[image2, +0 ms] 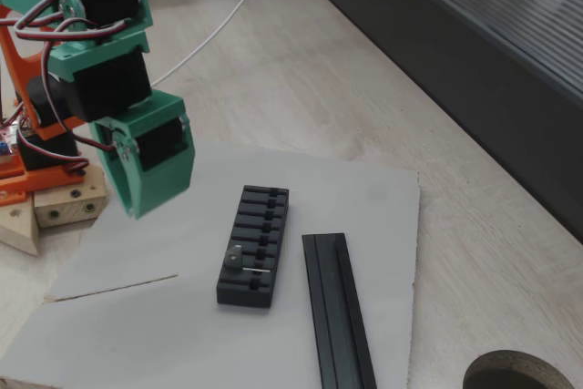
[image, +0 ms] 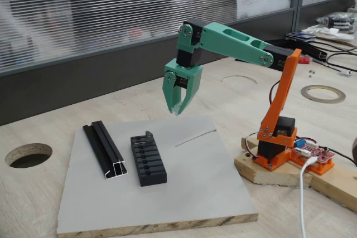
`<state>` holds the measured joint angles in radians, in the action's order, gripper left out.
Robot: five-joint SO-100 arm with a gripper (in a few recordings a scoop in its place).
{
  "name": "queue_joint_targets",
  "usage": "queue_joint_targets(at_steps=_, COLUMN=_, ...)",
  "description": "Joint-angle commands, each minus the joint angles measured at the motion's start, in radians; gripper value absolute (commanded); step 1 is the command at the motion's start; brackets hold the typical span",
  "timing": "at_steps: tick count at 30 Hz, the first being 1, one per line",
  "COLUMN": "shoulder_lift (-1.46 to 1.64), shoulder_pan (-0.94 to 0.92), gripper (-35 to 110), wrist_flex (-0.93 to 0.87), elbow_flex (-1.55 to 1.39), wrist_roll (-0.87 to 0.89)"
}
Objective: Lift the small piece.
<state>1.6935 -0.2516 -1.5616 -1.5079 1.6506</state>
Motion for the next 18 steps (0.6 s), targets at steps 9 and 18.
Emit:
queue_joint_targets(at_steps=9, shoulder_lift=0.014, shoulder_pan=-0.077, gripper=7, wrist_flex=0.0, elbow_flex=0.018, wrist_roll=0.009)
queue_joint_targets(at_steps=18, shoulder_lift=0.014, shoulder_pan=-0.072, gripper=7, wrist_flex=0.0, elbow_flex=0.018, wrist_roll=-0.015)
